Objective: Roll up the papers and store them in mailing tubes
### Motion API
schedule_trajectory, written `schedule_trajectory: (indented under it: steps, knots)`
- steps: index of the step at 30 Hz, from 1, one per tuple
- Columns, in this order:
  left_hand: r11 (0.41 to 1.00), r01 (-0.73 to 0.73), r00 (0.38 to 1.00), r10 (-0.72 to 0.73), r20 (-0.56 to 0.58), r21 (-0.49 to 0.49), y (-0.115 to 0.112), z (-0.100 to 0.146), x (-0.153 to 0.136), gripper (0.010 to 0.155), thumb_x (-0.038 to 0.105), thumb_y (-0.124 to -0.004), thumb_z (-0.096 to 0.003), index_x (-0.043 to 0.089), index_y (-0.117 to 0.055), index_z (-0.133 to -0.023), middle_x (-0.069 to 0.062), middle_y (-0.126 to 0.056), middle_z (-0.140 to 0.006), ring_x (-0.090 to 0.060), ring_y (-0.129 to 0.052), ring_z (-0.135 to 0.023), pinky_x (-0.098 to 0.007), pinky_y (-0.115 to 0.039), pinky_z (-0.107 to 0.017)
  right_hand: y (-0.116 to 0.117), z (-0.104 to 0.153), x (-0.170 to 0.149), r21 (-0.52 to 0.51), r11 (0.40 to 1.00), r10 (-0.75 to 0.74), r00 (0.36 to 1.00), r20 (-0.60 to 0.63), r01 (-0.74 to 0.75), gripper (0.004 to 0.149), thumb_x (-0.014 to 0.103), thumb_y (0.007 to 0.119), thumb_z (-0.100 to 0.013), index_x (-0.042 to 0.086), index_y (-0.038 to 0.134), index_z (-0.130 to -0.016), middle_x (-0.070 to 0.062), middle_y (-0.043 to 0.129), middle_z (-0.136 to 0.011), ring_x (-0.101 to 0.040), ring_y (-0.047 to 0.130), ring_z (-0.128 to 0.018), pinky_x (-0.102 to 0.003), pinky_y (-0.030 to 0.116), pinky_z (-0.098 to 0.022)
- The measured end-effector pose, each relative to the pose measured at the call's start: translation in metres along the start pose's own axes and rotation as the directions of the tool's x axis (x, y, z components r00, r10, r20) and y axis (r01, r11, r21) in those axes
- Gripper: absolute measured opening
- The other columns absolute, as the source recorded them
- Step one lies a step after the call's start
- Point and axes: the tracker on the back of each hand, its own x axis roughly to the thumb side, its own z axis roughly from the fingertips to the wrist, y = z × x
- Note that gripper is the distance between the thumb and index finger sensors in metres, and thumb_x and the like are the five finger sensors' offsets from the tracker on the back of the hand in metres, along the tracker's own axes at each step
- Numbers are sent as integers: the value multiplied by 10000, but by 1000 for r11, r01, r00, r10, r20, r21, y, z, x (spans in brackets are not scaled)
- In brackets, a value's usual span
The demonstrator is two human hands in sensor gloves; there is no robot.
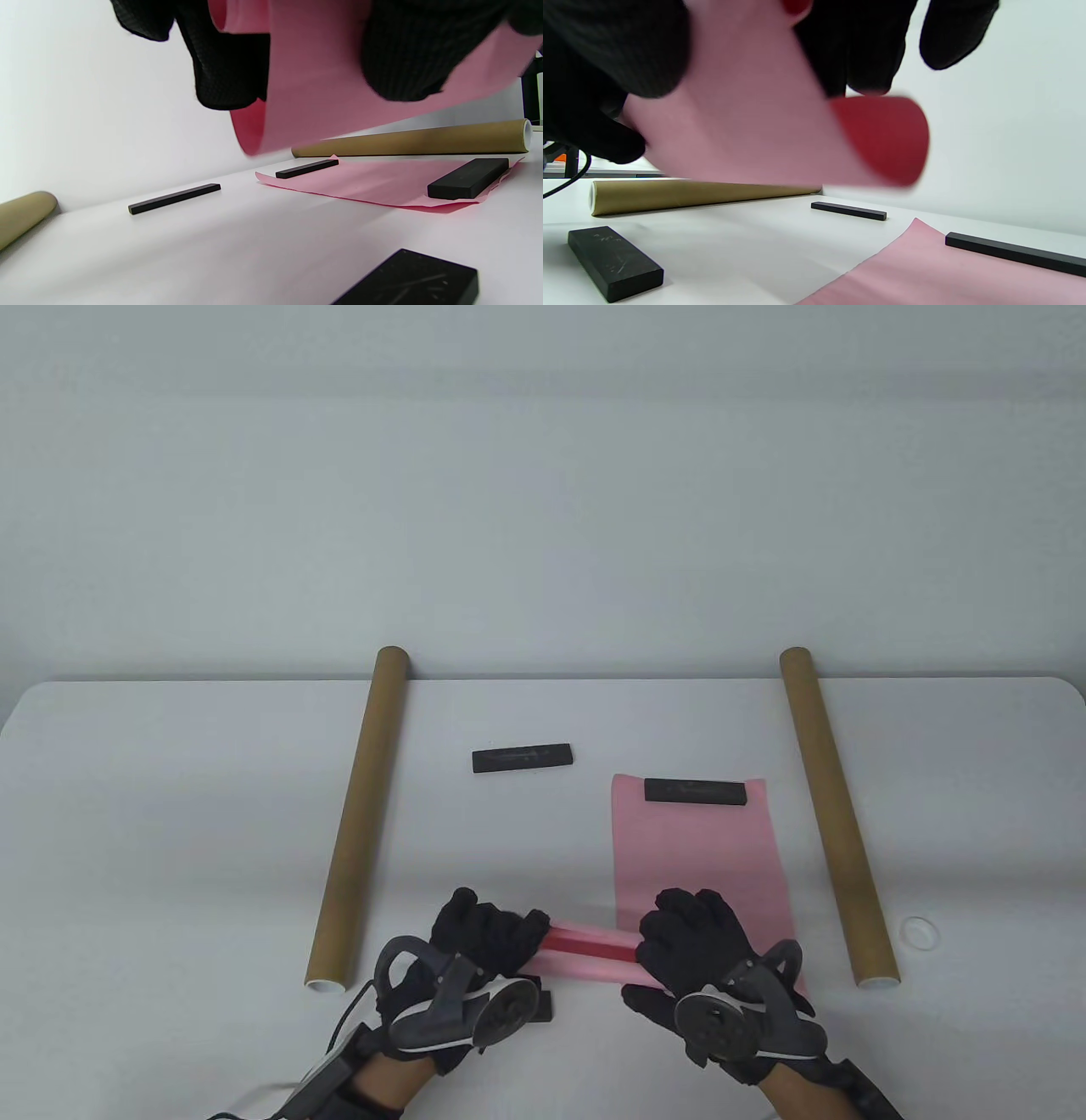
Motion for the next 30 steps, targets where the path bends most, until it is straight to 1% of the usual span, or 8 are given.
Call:
schedule_trajectory:
  steps: [3, 8, 12, 15, 18, 25, 27, 30]
  knots:
    - [1000, -29, 1000, 29, 0, 0, 1, -1, 0, 635, 604, -825, -361, 315, -731, -919, 114, -972, -664, -115, -1031, -639, -505, -664, -722, 1, 0, -2, 5, 1000, -18, 1000, -6, 18, 607, 642, 784, -424, 144, 972, -716, -106, 900, -905, -457, 802, -959, -702, 646, -680]
    - [998, -62, 998, 62, -11, -20, 0, -2, -3, 606, 646, -789, -352, 313, -804, -858, 131, -1007, -532, -90, -1065, -514, -491, -691, -713, 2, 1, 0, -1, 999, 52, 999, 2, -52, 688, 524, 899, -425, 166, 749, -993, -143, 701, -1077, -508, 671, -1024, -719, 591, -701]
    - [998, -50, 999, 49, -14, -32, -1, -2, -3, 630, 655, -779, -349, 316, -788, -880, 122, -1009, -594, -102, -1064, -566, -496, -683, -718, 3, 0, 2, 1, 999, 36, 999, 7, -36, 568, 480, 882, -450, 193, 812, -934, -127, 747, -1050, -484, 707, -1017, -710, 604, -702]
    - [999, -32, 999, 32, -9, -16, 0, 0, -2, 676, 641, -801, -352, 324, -716, -943, 79, -946, -792, -157, -1004, -749, -511, -652, -727, 2, 0, 2, 8, 1000, 1, 1000, 10, -1, 540, 525, 865, -445, 170, 884, -851, -113, 831, -983, -456, 782, -978, -703, 635, -691]
    - [1000, 3, 1000, -2, -13, 26, 3, 0, -1, 668, 612, -835, -353, 321, -715, -941, 81, -940, -789, -154, -1001, -748, -512, -656, -722, 3, -1, 1, 37, 999, -39, 999, 14, 39, 560, 602, 811, -434, 162, 953, -750, -98, 918, -895, -438, 856, -925, -698, 661, -678]
    - [998, -65, 998, 65, -14, 12, 5, -1, -5, 586, 651, -797, -346, 317, -836, -826, 136, -1020, -506, -79, -1077, -473, -483, -706, -707, 1, 1, 0, -15, 999, 43, 999, -1, -43, 652, 515, 902, -428, 174, 771, -968, -132, 731, -1060, -489, 714, -1010, -714, 603, -701]
    - [997, -77, 997, 76, -18, -12, 3, -1, -5, 606, 656, -790, -345, 314, -826, -843, 131, -1021, -528, -86, -1076, -496, -487, -699, -711, 1, 2, 1, -20, 999, 33, 999, -1, -33, 594, 491, 899, -437, 194, 799, -942, -124, 754, -1047, -483, 724, -1006, -713, 605, -701]
    - [999, -35, 999, 35, -9, -17, 1, -1, -3, 682, 651, -790, -351, 317, -722, -943, 87, -961, -759, -142, -1022, -711, -505, -664, -725, 3, 0, 0, 7, 1000, 19, 1000, -2, -19, 553, 541, 864, -440, 167, 894, -846, -120, 826, -995, -465, 775, -981, -711, 623, -693]
